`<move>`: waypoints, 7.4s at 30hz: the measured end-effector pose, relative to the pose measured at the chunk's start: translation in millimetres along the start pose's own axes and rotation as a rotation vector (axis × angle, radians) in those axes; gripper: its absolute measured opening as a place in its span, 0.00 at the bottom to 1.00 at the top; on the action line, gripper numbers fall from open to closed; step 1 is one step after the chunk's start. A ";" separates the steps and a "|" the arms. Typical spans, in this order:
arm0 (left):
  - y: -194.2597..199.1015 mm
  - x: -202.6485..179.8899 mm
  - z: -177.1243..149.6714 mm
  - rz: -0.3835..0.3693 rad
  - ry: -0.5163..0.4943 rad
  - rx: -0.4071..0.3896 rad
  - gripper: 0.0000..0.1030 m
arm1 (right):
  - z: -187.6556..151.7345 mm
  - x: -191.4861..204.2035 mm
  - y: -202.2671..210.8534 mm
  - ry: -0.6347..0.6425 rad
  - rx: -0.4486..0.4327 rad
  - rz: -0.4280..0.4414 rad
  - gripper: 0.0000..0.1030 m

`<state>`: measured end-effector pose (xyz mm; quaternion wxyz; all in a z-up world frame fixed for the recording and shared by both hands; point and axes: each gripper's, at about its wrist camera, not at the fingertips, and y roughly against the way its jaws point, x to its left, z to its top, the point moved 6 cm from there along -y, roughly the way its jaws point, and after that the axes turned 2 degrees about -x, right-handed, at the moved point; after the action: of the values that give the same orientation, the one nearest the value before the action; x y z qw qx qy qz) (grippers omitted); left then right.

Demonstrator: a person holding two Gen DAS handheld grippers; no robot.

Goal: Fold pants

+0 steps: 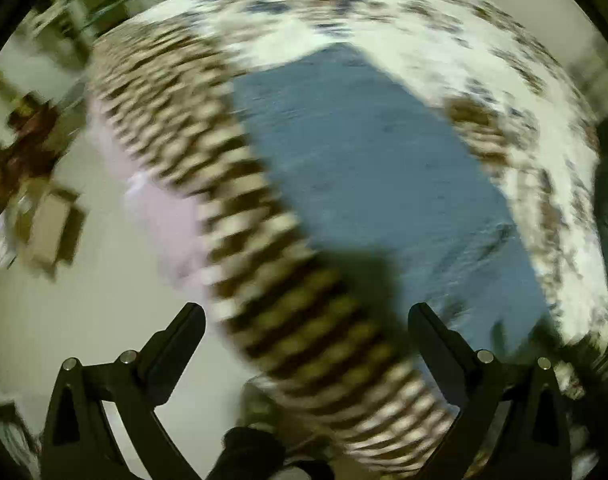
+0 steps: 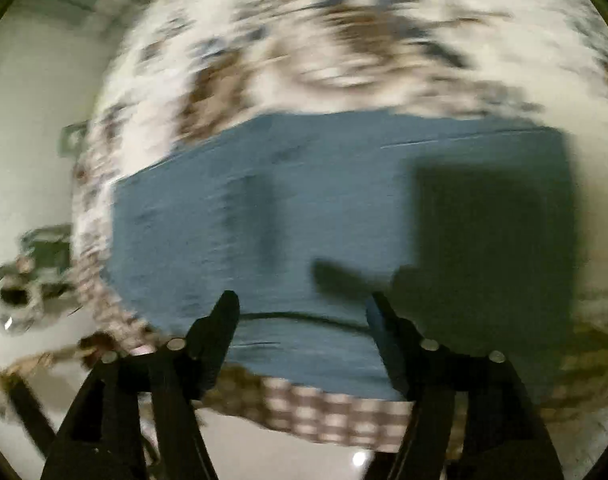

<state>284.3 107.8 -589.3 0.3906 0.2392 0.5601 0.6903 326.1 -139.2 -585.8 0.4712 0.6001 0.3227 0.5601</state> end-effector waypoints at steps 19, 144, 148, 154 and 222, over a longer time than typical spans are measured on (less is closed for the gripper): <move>-90.3 -66.5 -4.0 0.095 -0.234 0.068 1.00 | -13.0 -112.8 -39.4 0.062 0.136 -0.331 0.67; -144.4 86.9 194.3 -0.440 0.018 0.204 0.66 | -1.6 -29.6 -115.5 0.024 0.163 -0.380 1.00; -131.9 72.0 188.1 -0.405 -0.129 0.133 0.25 | -1.2 -29.9 -116.2 0.017 0.155 -0.386 1.00; -95.6 62.9 188.3 -0.411 -0.169 0.002 0.18 | -2.2 -26.8 -119.0 0.018 0.153 -0.376 1.00; 53.9 -124.6 -2.7 -0.038 -0.372 -0.172 0.89 | 11.1 -210.2 80.3 -0.044 -0.257 0.064 0.06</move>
<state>340.0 2.0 -524.9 0.5194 0.3177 0.4216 0.6720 291.1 -361.8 -587.9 0.5331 0.5570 0.2186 0.5982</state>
